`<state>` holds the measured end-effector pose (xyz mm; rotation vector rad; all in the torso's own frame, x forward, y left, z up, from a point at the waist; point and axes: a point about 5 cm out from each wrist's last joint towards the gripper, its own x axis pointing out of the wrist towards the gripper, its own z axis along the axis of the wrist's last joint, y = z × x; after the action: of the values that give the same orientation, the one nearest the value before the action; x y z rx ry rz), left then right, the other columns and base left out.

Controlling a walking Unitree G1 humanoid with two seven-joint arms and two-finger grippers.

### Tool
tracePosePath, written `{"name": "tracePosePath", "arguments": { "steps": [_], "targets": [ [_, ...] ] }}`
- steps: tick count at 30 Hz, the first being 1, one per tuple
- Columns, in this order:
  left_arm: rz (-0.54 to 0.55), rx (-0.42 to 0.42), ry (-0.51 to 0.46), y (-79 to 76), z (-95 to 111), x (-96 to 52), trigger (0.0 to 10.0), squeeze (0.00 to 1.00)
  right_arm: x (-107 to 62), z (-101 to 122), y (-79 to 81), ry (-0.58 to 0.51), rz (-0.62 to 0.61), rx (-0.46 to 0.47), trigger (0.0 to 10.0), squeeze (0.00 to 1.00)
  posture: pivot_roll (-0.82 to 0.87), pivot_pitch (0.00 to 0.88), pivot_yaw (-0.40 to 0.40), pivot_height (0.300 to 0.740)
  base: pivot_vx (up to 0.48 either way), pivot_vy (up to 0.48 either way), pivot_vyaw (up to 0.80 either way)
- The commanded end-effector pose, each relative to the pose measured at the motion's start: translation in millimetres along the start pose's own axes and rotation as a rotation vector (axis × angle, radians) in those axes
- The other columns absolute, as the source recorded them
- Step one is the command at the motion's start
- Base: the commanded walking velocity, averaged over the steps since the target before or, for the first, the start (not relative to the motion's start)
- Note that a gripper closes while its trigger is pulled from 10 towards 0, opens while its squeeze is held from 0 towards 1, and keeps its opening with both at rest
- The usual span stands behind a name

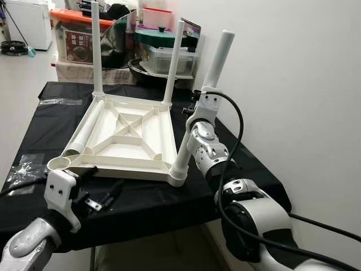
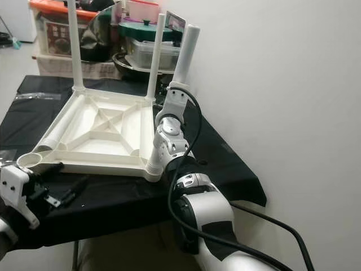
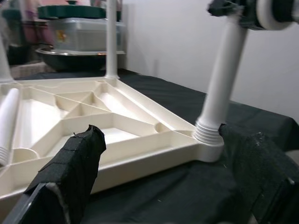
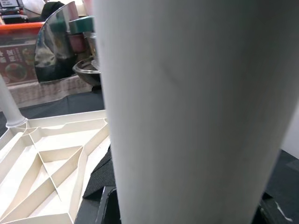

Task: Building children table

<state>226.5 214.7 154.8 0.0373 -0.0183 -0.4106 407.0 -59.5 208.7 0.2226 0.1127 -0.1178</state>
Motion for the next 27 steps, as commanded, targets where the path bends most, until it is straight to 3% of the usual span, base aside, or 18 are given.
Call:
{"name": "tracePosePath", "arguments": {
  "steps": [1, 27],
  "targets": [
    [0.021, -0.011, -0.005, 1.0, -2.1, 0.8, 10.0, 0.00, -15.1, -94.1, -33.8, 0.409, -0.121, 0.028, 10.0, 0.00, 0.12, 0.000, -0.164, 0.740, 0.000, 0.000, 0.00],
    [0.006, -0.071, -0.010, -18.7, -13.0, 3.8, 10.0, 0.00, -13.7, -89.9, -31.3, 0.398, -0.113, 0.070, 10.0, 0.00, 0.13, 0.000, -0.160, 0.740, 0.000, 0.000, 0.00]
  ]
}}
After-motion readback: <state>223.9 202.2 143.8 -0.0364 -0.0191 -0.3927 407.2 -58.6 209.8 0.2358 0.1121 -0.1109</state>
